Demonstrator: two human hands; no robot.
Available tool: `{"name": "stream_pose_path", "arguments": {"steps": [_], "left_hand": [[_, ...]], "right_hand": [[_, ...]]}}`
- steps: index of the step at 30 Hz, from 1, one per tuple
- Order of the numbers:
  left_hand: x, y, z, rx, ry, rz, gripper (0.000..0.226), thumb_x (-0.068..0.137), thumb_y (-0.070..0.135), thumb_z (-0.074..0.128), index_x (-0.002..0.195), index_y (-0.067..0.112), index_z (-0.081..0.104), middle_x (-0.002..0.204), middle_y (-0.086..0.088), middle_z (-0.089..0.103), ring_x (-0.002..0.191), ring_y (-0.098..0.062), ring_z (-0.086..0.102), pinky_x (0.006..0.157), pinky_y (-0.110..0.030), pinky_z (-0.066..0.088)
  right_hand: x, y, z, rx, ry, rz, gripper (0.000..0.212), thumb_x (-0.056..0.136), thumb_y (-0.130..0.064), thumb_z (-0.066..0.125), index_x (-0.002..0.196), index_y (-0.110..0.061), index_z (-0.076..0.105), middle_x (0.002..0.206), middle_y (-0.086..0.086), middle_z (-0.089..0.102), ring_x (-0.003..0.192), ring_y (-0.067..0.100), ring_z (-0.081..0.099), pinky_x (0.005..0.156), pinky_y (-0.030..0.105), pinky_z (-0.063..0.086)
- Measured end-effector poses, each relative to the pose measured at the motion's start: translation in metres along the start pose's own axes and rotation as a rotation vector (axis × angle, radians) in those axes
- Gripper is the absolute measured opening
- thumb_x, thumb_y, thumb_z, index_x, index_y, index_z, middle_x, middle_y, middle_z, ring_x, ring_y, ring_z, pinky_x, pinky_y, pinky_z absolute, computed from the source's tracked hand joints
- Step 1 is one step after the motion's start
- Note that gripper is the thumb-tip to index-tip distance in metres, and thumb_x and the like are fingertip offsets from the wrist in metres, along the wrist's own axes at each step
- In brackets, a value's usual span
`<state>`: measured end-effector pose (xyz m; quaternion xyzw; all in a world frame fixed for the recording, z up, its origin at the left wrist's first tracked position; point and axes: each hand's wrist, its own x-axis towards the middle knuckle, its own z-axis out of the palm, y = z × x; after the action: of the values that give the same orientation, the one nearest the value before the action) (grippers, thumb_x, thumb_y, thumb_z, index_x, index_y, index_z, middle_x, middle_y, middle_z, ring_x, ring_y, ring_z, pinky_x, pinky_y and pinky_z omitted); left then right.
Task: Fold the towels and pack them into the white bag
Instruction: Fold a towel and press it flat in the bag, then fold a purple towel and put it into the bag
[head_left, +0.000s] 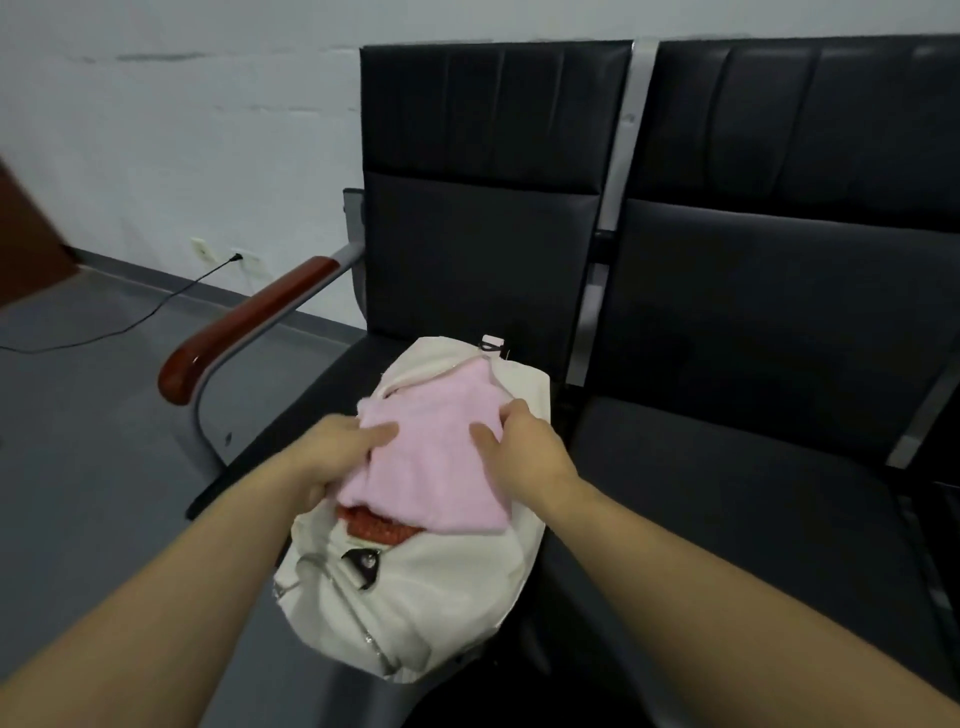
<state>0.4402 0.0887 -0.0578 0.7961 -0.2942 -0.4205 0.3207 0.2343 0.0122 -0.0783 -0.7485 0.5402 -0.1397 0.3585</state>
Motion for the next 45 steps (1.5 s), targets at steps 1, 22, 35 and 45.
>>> {"name": "stream_pose_path", "arguments": {"steps": [1, 22, 35, 45], "left_hand": [[0.002, -0.006, 0.004, 0.174, 0.025, 0.006, 0.047, 0.095, 0.038, 0.068, 0.125, 0.002, 0.062, 0.113, -0.011, 0.07, 0.093, -0.025, 0.069, 0.083, -0.038, 0.057], [0.037, -0.022, 0.123, 1.228, -0.095, 0.673, 0.097, 0.055, 0.092, -0.029, 0.143, 0.053, -0.034, 0.161, 0.006, -0.04, 0.145, -0.029, -0.041, 0.115, -0.066, -0.021], [0.012, -0.055, 0.099, 0.628, 0.114, 0.698, 0.093, 0.075, 0.097, 0.016, 0.155, 0.05, 0.026, 0.164, 0.027, -0.002, 0.152, 0.002, -0.014, 0.124, -0.045, -0.014], [-0.051, 0.045, 0.141, 0.668, 0.109, 0.804, 0.066, 0.102, 0.06, 0.034, 0.161, 0.036, 0.016, 0.169, 0.015, 0.001, 0.156, -0.007, -0.005, 0.126, -0.044, -0.005]], "right_hand": [[-0.003, 0.001, 0.001, -0.144, 0.014, -0.034, 0.052, 0.103, -0.051, 0.041, 0.139, -0.014, 0.04, 0.121, 0.009, 0.063, 0.106, 0.031, 0.061, 0.084, 0.039, 0.051], [-0.034, 0.022, -0.045, -0.014, -0.076, -0.312, 0.082, 0.097, -0.071, 0.02, 0.053, -0.02, 0.067, 0.062, -0.003, 0.069, 0.064, 0.011, 0.062, 0.073, 0.024, 0.051], [-0.056, 0.027, -0.06, -0.158, -0.166, -0.424, 0.063, 0.101, -0.064, 0.024, 0.096, -0.021, 0.07, 0.098, -0.005, 0.066, 0.097, 0.013, 0.058, 0.091, 0.04, 0.049], [-0.098, 0.116, -0.15, -0.377, 0.049, -0.174, 0.06, 0.103, -0.058, 0.031, 0.155, -0.027, 0.035, 0.161, -0.004, 0.034, 0.15, 0.015, 0.026, 0.122, 0.037, 0.025]]}}
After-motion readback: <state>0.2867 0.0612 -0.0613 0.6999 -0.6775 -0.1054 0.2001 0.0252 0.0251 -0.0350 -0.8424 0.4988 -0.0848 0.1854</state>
